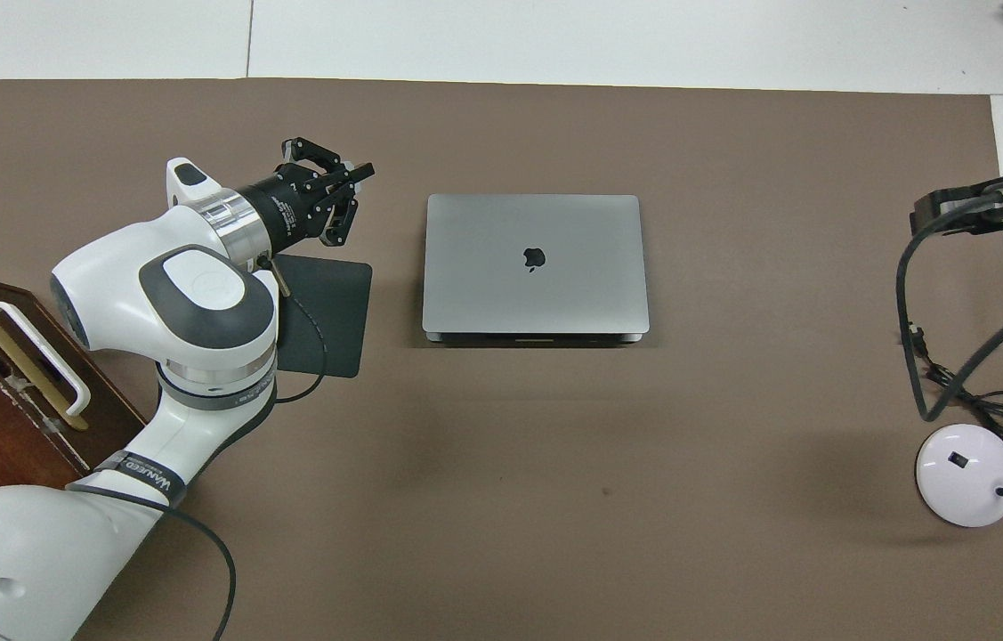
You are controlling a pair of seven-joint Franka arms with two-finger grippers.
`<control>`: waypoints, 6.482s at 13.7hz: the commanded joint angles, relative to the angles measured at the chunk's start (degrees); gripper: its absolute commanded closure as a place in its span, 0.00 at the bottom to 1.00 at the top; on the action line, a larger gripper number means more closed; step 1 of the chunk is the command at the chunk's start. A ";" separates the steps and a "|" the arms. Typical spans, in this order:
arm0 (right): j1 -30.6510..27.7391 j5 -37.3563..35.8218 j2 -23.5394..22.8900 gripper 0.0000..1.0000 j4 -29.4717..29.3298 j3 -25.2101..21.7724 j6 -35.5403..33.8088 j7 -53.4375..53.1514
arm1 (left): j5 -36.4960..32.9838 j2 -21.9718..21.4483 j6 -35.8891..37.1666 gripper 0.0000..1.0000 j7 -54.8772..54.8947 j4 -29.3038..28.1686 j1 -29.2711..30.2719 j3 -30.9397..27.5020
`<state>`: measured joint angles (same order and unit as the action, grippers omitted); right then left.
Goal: Close laptop with both arms
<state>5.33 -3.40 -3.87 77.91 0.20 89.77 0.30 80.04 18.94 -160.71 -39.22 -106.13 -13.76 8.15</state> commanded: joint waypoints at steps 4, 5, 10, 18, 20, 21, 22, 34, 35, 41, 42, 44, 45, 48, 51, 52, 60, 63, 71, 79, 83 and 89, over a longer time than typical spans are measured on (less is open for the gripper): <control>-3.04 1.12 2.46 0.00 3.91 -0.72 0.23 2.07 | -18.39 2.86 -0.92 1.00 0.46 5.93 4.60 -0.68; -3.31 1.12 2.90 0.00 4.70 -0.72 0.32 2.07 | -25.22 2.95 -0.75 1.00 0.72 5.85 5.40 -0.68; -4.28 1.38 4.22 0.00 7.51 -0.81 0.67 2.07 | -44.24 3.13 2.83 1.00 0.72 5.67 6.20 -4.97; -1.82 2.61 6.68 0.00 12.70 -2.31 3.57 2.07 | -69.83 -2.32 32.98 1.00 1.25 9.36 6.37 -11.22; -1.82 2.61 6.68 0.00 12.79 -2.31 3.66 1.90 | -74.40 -3.90 38.51 1.00 3.69 9.36 6.46 -11.40; -1.99 2.61 6.68 0.00 12.88 -2.31 3.75 1.90 | -75.90 -4.69 41.32 1.00 6.15 9.36 6.90 -11.49; -2.25 2.61 6.68 0.00 13.05 -2.31 3.75 1.90 | -76.78 -5.57 43.96 1.00 8.95 9.28 7.77 -11.57; -3.39 2.35 6.68 0.00 13.67 -2.39 2.69 8.12 | -79.17 -10.50 56.47 0.35 14.69 6.29 9.45 -11.66; -3.49 2.35 6.68 0.00 13.67 -2.39 2.69 8.14 | -79.17 -10.59 56.90 0.06 14.70 6.29 9.54 -11.66; -3.22 2.35 6.77 0.00 13.76 -2.40 2.52 7.52 | -79.17 -10.59 54.81 0.00 14.87 6.73 9.10 -11.57; -3.22 2.52 6.77 0.00 13.76 -2.39 2.52 7.52 | -79.17 -10.67 54.45 0.00 14.96 6.55 9.19 -11.57; -2.70 2.61 6.68 0.00 13.76 -2.31 2.69 4.12 | -79.17 -10.76 54.45 0.00 15.05 6.46 9.19 -11.49; -2.70 2.61 6.68 0.00 13.76 -2.13 2.78 3.14 | -79.08 -10.76 54.53 0.00 14.96 6.46 9.10 -11.49; -3.13 6.81 6.68 0.00 13.76 -2.22 3.04 1.64 | -79.17 -10.41 55.58 0.00 15.75 9.17 8.92 -11.40; -3.05 6.92 6.68 0.00 13.76 -2.22 3.13 1.20 | -78.82 -10.76 61.63 0.00 19.25 13.31 8.93 -11.31; -2.96 6.92 6.68 0.00 13.76 -2.22 3.13 1.28 | -78.81 -11.28 63.39 0.00 19.70 13.41 8.84 -11.05; -2.78 6.30 6.68 0.00 13.76 -2.39 3.22 1.28 | -78.81 -19.28 69.83 0.00 25.77 9.55 9.28 -10.87; -2.78 6.30 6.68 0.00 13.76 -2.39 3.13 1.28 | -78.90 -20.51 69.83 0.00 27.43 7.78 10.15 -9.03; -3.14 6.30 6.68 0.00 13.76 -2.31 2.87 1.55 | -78.90 -20.78 68.24 0.00 30.96 8.66 10.42 -8.67; -3.14 6.30 6.68 0.00 13.76 -2.22 3.04 1.55 | -79.34 -20.87 69.04 0.00 31.22 10.15 10.59 -7.09; -3.40 6.30 6.68 0.00 13.85 -2.22 2.78 1.72 | -79.25 -20.87 68.25 0.00 32.98 10.07 10.68 -7.36; -3.31 6.30 6.68 0.00 13.85 -2.22 3.22 1.55 | -79.25 -20.87 68.16 0.00 33.15 9.98 10.68 -7.27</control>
<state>2.59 2.34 1.41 90.10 -2.26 92.36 2.35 1.60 -1.01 -91.69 -6.95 -95.52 -3.58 0.45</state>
